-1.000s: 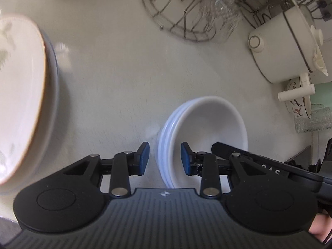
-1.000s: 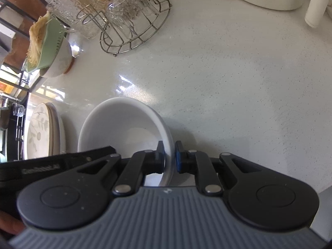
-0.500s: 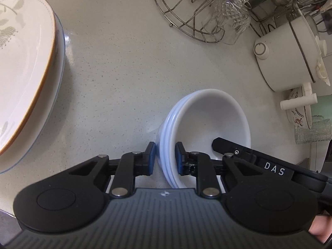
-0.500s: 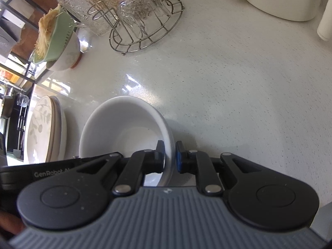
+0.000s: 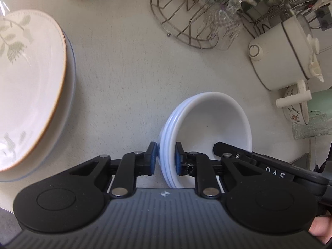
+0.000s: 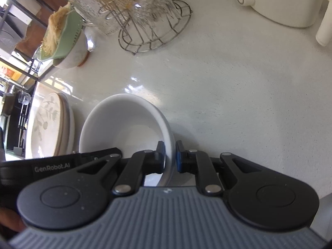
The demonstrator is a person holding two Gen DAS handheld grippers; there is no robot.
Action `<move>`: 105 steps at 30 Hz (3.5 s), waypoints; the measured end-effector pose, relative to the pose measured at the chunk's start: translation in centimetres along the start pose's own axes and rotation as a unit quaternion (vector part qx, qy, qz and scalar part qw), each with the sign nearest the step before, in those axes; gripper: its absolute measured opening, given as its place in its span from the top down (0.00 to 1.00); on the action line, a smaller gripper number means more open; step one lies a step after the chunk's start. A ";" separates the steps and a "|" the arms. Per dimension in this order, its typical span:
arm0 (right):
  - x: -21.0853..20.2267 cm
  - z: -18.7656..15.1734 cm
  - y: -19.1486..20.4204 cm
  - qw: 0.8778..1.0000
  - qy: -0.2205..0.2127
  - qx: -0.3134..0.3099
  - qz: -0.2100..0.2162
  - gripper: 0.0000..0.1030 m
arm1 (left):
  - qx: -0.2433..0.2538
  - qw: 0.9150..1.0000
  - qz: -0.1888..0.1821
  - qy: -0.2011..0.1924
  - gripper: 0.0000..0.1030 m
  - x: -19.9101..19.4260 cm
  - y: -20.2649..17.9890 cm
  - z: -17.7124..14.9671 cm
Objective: Organize plates and bowls
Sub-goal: 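Lift the nested bowl stack with both grippers and carry it onto the plates, then set the bowl stack on the plate stack and open both grippers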
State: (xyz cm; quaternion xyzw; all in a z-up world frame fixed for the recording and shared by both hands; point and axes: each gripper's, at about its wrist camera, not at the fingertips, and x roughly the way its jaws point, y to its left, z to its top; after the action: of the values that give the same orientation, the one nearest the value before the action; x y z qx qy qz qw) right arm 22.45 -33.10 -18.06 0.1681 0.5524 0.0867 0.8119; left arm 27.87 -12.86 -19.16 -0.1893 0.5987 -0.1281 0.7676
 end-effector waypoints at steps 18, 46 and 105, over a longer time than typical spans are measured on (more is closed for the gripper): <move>-4.6 1.6 7.2 0.998 -0.058 -0.035 0.008 0.86 | 0.020 0.998 -0.011 -0.056 0.80 -9.6 2.0 2.6; 2.7 3.5 22.0 0.989 -0.010 -0.143 0.042 0.86 | -0.104 0.985 0.019 -0.134 0.80 -15.1 16.3 3.9; -16.7 -11.9 17.8 0.970 -0.185 -0.133 0.083 0.64 | 0.029 0.965 0.102 -0.239 0.62 -30.5 7.0 -20.0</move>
State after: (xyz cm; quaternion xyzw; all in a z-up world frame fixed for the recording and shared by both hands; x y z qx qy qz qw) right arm 5.96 -19.88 -0.99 0.1166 0.3600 0.1938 0.9051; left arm 0.68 3.59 0.11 -0.1300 0.4104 -0.0169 0.9024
